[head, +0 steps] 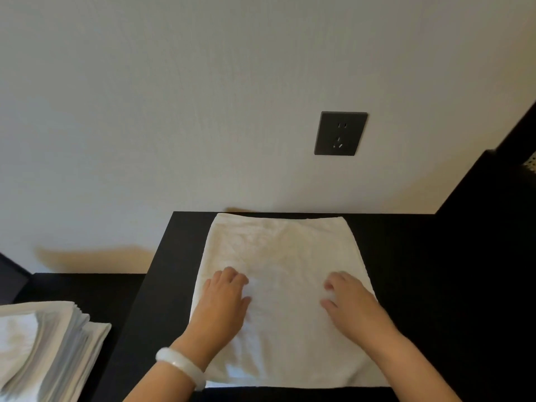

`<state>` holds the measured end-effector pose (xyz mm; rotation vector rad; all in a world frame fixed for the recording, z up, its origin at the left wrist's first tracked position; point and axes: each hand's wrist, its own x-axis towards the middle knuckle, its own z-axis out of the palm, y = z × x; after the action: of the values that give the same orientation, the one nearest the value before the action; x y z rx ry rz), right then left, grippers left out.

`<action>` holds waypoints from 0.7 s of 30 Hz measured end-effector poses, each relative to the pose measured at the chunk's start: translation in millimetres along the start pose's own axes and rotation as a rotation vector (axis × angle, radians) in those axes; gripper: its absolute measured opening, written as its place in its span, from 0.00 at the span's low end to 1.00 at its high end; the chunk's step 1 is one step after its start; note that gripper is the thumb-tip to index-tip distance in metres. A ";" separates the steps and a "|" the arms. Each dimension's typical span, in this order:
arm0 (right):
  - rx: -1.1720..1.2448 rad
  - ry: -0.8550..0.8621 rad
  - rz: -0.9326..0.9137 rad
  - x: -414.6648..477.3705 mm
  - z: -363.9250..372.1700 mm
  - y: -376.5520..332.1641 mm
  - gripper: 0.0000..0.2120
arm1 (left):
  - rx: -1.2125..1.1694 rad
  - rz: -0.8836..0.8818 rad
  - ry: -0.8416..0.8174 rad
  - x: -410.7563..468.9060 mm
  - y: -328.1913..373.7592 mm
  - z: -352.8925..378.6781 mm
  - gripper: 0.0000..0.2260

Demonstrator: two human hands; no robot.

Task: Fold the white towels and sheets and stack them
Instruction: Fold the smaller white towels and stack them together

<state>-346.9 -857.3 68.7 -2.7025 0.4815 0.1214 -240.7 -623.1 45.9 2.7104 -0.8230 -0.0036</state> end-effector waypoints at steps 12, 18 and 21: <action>-0.244 -0.004 -0.108 -26.6 49.1 3.9 0.34 | 0.139 0.006 -0.128 -33.7 -0.3 23.6 0.28; -0.168 0.021 -0.143 -12.1 36.2 -26.8 0.30 | 0.127 0.035 -0.110 -18.1 17.1 11.0 0.28; -0.155 0.011 -0.252 26.0 48.6 -43.3 0.30 | 0.169 0.065 -0.148 25.2 22.8 17.5 0.30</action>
<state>-308.2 -808.9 35.8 -2.8901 0.1360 0.0769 -233.6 -659.9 38.1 2.8671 -0.9955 -0.1272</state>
